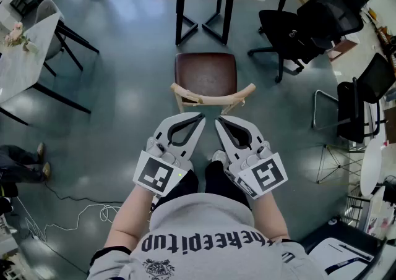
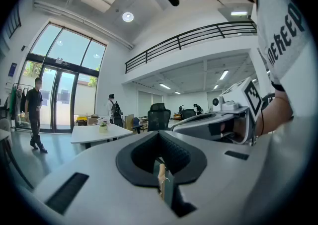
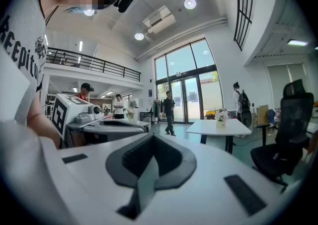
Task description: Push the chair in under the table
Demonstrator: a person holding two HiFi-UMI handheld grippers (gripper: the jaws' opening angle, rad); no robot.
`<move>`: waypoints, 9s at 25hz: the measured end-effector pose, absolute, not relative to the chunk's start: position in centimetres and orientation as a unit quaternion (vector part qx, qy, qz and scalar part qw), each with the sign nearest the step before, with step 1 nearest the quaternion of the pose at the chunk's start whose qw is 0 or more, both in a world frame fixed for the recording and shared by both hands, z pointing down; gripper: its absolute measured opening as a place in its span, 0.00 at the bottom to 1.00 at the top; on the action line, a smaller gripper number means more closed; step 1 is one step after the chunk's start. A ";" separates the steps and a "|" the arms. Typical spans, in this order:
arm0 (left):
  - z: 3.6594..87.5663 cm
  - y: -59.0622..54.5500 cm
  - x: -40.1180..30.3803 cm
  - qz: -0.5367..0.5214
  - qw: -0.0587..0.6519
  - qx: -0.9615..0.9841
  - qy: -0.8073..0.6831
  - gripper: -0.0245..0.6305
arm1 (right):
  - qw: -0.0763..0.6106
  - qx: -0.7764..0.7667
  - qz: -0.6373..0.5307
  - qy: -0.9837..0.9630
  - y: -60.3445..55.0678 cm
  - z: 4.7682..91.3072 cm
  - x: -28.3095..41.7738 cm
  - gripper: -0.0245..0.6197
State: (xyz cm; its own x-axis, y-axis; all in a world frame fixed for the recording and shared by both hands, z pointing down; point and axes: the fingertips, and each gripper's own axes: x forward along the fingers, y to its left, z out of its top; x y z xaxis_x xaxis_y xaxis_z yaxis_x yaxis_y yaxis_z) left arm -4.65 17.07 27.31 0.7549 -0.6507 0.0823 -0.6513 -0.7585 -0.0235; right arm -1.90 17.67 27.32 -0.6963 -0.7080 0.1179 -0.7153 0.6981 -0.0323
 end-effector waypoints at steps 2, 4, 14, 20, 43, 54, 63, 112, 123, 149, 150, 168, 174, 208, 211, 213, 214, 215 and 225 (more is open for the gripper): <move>27.3 17.0 -4.8 0.042 0.001 0.937 -0.346 0.06 | 0.048 0.386 0.037 -0.920 17.6 27.3 -2.1 0.05; 27.4 16.9 -4.9 0.041 0.002 0.938 -0.345 0.06 | 0.048 0.387 0.036 -0.920 17.5 27.3 -2.3 0.05; 27.7 16.9 -5.1 0.041 0.004 0.943 -0.331 0.06 | 0.048 0.400 0.032 -0.915 17.5 27.3 -2.5 0.05; 27.9 17.1 -5.6 0.038 0.003 0.949 -0.312 0.06 | 0.042 0.413 0.032 -0.909 17.9 27.4 -2.9 0.05; 35.8 7.9 -1.1 0.145 -0.017 0.925 -0.350 0.07 | 0.155 0.325 0.021 -0.933 8.2 34.1 2.0 0.06; 42.1 4.3 0.1 0.229 -0.016 0.916 -0.330 0.20 | 0.237 0.253 0.031 -0.938 4.3 40.7 5.0 0.19; 47.7 3.2 0.1 0.311 -0.031 0.904 -0.292 0.34 | 0.325 0.197 0.012 -0.925 3.4 46.9 6.7 0.30; 61.5 3.9 0.2 0.503 -0.046 0.846 -0.170 0.40 | 0.484 0.131 -0.056 -0.863 4.2 61.1 7.3 0.36; 61.6 3.4 0.7 0.504 -0.046 0.846 -0.166 0.39 | 0.478 0.127 -0.064 -0.867 3.5 61.1 7.8 0.35; 61.6 -7.1 1.5 0.513 -0.036 0.837 -0.187 0.39 | 0.456 0.115 -0.092 -0.878 -7.0 60.9 8.7 0.35; 61.6 -7.5 1.5 0.513 -0.037 0.837 -0.187 0.39 | 0.456 0.116 -0.092 -0.878 -7.4 60.9 8.7 0.35; 61.7 -12.9 0.6 0.513 -0.047 0.841 -0.168 0.39 | 0.458 0.141 -0.083 -0.874 -12.6 60.9 7.8 0.36; 61.4 -16.0 -0.1 0.509 -0.059 0.845 -0.152 0.39 | 0.459 0.160 -0.075 -0.871 -15.4 60.6 7.0 0.36; 60.8 -29.5 0.3 0.481 -0.095 0.862 -0.128 0.39 | 0.481 0.211 -0.074 -0.847 -28.8 60.9 7.2 0.39; 60.8 -30.7 0.6 0.483 -0.091 0.860 -0.134 0.39 | 0.481 0.205 -0.078 -0.849 -30.0 60.9 7.6 0.39; 60.8 -31.5 0.9 0.484 -0.088 0.859 -0.139 0.39 | 0.481 0.201 -0.081 -0.850 -30.9 60.9 8.0 0.39; 60.8 -31.9 1.1 0.485 -0.086 0.859 -0.141 0.39 | 0.480 0.198 -0.083 -0.850 -31.4 60.9 8.1 0.39; 60.8 -32.2 1.2 0.485 -0.084 0.858 -0.144 0.39 | 0.480 0.196 -0.085 -0.851 -31.8 60.8 8.3 0.39; 60.8 -34.5 2.0 0.489 -0.073 0.855 -0.156 0.39 | 0.476 0.178 -0.100 -0.856 -34.2 60.8 9.1 0.39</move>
State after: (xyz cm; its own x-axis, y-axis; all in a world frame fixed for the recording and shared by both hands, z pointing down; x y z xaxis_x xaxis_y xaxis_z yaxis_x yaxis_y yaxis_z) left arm 2.03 -34.50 60.82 0.4726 -0.3380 0.8139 -0.1947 -0.9407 -0.2777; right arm 9.07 -34.22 60.83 -0.4840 -0.3990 0.7788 -0.2087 0.9169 0.3401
